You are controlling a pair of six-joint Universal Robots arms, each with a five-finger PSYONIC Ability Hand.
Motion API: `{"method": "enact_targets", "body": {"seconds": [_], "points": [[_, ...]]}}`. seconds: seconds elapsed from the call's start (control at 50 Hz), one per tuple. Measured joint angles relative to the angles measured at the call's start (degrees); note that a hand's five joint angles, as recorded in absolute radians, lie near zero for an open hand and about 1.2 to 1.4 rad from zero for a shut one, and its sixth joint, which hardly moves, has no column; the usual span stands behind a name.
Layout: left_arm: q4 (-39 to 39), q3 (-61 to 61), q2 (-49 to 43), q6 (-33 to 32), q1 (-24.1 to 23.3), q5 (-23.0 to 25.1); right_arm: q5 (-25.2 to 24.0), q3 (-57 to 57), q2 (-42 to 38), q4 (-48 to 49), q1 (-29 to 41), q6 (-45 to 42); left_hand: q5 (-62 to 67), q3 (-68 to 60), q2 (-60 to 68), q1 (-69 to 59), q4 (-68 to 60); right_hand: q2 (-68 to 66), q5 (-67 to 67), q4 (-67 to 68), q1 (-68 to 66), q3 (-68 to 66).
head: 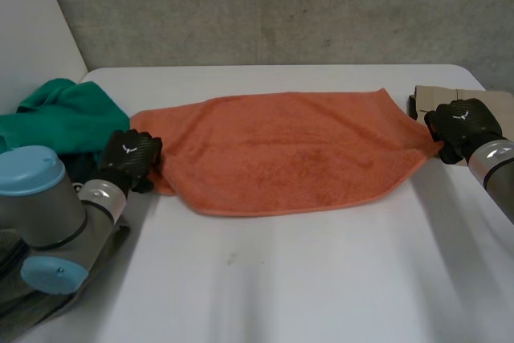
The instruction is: Fold the laundry.
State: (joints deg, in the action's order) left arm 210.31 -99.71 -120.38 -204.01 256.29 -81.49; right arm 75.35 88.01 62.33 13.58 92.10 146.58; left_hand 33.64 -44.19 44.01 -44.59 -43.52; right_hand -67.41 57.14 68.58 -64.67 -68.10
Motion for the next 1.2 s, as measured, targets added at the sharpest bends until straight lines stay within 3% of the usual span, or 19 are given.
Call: {"method": "enact_targets", "body": {"seconds": [0.06,0.2,0.56,0.62,0.64,0.68,0.7,0.72,0.82,0.94,1.02,1.16,1.2], "points": [[0.02,2.31,-2.23,0.12,-0.18,0.15,0.06,0.20,-0.11,0.19,0.17,-0.08,-8.12,8.19,-8.05,9.31,8.05,0.00,0.00,0.00,0.00,0.00],[-1.36,7.78,-5.89,0.65,-1.25,0.64,0.21,0.38,-0.55,0.59,0.28,-0.75,-16.14,15.59,-15.56,16.23,15.81,0.00,0.01,0.00,0.00,0.00],[-6.77,17.98,-13.15,0.48,-2.55,0.33,0.31,0.01,-1.96,1.18,-0.02,-1.95,-14.88,15.52,-15.40,15.88,14.64,0.00,0.00,0.00,0.00,0.00],[-6.72,18.82,-13.90,0.16,-2.61,0.21,0.31,-0.11,-2.23,1.19,0.03,-2.03,-8.41,9.11,-8.35,8.51,8.10,0.00,0.00,0.00,0.00,0.00],[-6.66,19.18,-14.18,0.02,-2.65,0.13,0.31,-0.15,-2.32,1.19,0.07,-2.06,0.09,0.33,-0.01,-1.25,-0.60,0.00,0.00,0.00,0.00,0.00],[-6.60,19.47,-14.33,-0.06,-2.68,0.06,0.32,-0.18,-2.38,1.18,0.11,-2.07,4.99,-4.76,5.97,-6.27,-5.58,0.00,0.00,0.00,0.00,0.00],[-6.57,19.60,-14.24,-0.05,-2.71,0.03,0.34,-0.21,-2.37,1.14,0.12,-2.08,16.14,-15.95,17.18,-17.08,-16.91,0.00,-0.02,0.00,0.00,0.00],[-6.57,19.52,-13.90,0.06,-2.73,0.02,0.35,-0.24,-2.29,1.07,0.11,-2.09,19.92,-20.05,20.63,-19.93,-21.13,0.00,0.00,0.00,0.00,0.00],[-6.82,17.09,-10.06,1.67,-2.75,0.41,0.35,-0.25,-1.42,-0.02,0.07,-2.20,22.18,-23.57,24.19,-20.06,-24.86,0.00,0.00,0.00,0.00,0.00],[-8.51,9.90,-1.56,3.87,-2.46,2.23,-0.30,-0.12,1.93,-7.66,-0.55,-5.63,22.18,-23.57,24.19,-20.06,-24.86,0.00,-0.02,0.00,0.00,0.00],[-12.70,2.00,6.71,2.81,-1.44,4.11,-1.44,0.53,6.31,-20.54,-3.25,-15.81,22.18,-23.57,24.19,-20.06,-24.86,0.00,0.00,0.00,0.00,0.00],[-26.26,-8.54,16.26,-8.21,2.96,6.51,-3.86,3.25,13.15,-45.14,-11.55,-38.82,22.18,-23.57,24.19,-20.06,-24.85,-0.06,0.01,0.04,0.00,-0.22],[-28.42,-9.84,17.52,-11.09,4.47,7.14,-4.85,3.51,13.91,-48.04,-12.88,-41.87,22.18,-23.57,24.19,-20.06,-24.86,-0.07,0.23,0.05,0.00,-0.23]]}}
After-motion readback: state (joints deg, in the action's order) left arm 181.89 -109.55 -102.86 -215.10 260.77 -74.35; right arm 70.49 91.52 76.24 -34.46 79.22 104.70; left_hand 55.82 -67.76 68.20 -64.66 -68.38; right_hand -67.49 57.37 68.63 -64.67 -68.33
